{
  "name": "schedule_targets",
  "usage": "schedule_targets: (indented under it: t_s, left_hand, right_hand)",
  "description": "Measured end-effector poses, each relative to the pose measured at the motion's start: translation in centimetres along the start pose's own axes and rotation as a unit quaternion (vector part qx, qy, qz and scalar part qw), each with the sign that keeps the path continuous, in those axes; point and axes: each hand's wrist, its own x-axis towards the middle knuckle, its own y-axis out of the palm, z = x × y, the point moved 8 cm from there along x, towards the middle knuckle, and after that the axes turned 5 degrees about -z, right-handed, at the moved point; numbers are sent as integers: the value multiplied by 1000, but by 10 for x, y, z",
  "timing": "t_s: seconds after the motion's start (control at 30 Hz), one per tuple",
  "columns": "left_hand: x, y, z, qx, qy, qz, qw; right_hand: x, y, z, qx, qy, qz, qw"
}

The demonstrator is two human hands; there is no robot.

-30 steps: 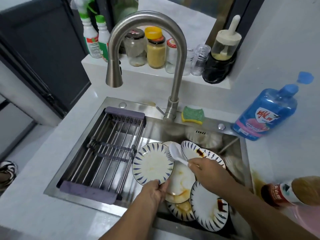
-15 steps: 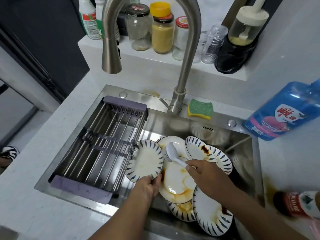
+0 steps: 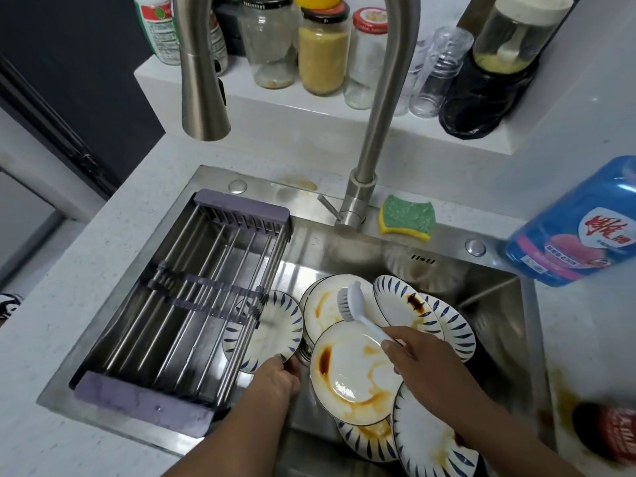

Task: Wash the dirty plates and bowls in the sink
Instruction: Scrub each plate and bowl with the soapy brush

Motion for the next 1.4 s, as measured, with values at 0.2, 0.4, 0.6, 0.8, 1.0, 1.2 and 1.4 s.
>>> schedule_targets:
  t_s: [0.2,0.4,0.6,0.8,1.0,1.2,1.4]
  left_hand:
    - [9,-3,-7,21,15,-1,1000]
    - [20,-4,-4,-19,-1,-4,1000]
    - [17,-10,5,74,30,-34,996]
    - [-10,7,-9,408,336,-37,848]
    - [-85,50,50,577,473,166,645]
    - [-100,94,108,612,385,249,644]
    - [-83,122,105,556,328,167,745]
  right_hand:
    - [3,-5,-2,36,4,-15,999]
    - [2,-6,-8,25,9,-21,999]
    - [0,-14,-15,35,15,-19,999]
    - [-3,-37,-26,64,26,-50,996]
    - [-7,-68,-48,90,66,-94,989]
    - [-8,-87,-51,96,75,-124,985]
    - [-13,-93,-58,102,76,-123,984]
